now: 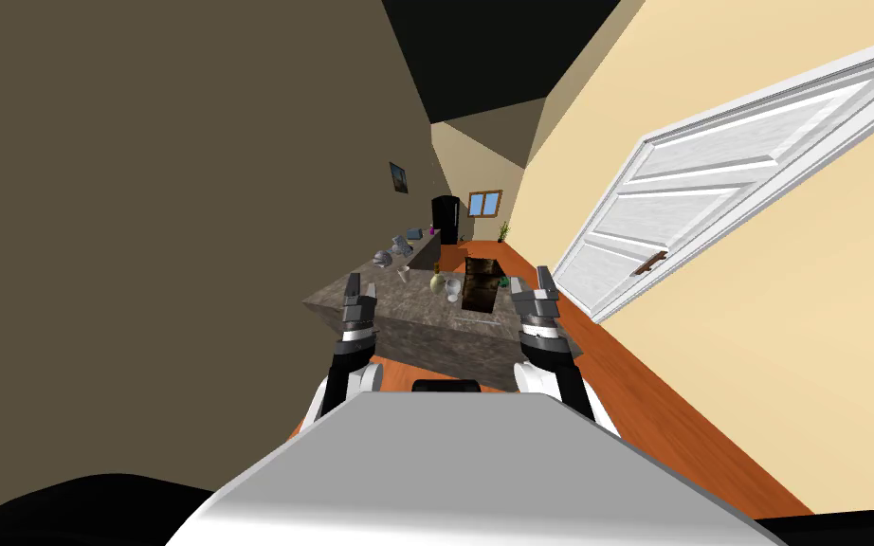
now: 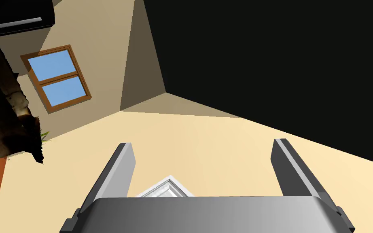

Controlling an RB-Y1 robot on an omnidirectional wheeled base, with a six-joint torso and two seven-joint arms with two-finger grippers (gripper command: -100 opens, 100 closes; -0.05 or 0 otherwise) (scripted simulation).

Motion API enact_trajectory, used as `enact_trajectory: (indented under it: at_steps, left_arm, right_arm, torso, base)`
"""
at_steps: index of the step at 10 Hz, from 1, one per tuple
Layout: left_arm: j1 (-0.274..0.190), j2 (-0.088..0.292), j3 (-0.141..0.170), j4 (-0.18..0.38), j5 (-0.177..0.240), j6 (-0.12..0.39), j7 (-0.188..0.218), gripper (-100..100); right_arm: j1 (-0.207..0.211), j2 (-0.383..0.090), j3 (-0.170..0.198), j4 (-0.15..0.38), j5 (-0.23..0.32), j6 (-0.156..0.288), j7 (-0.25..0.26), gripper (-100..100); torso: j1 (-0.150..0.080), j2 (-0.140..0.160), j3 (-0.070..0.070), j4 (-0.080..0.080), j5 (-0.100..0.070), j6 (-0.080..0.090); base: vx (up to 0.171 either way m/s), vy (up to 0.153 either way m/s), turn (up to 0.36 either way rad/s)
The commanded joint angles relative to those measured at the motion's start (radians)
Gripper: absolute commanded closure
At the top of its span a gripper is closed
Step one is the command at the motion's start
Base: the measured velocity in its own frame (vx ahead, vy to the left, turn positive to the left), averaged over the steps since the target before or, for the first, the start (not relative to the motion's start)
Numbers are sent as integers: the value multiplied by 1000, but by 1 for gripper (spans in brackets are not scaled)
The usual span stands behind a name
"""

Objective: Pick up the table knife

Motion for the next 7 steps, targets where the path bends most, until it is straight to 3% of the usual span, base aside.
enact_trajectory:
  at_steps: [1, 6, 7]
  left_arm:
    - [0, 0, 0, 0, 0, 0, 0, 0]
    - [0, 0, 0, 0, 0, 0, 0, 0]
    - [0, 0, 0, 0, 0, 0, 0, 0]
  right_arm:
    - [-5, -36, 1, 9, 0, 3, 0, -100]
    - [-42, -182, 20, 74, 0, 22, 4, -100]
    - [-42, -190, 20, 74, 0, 22, 4, -100]
  torso:
    - [0, 0, 0, 0, 0, 0]
    - [-2, 2, 1, 0, 0, 0]
    - [-2, 2, 1, 0, -1, 0]
  base:
    - [-8, -2, 49]
    - [-27, -21, 121]
    - [-32, -25, 33]
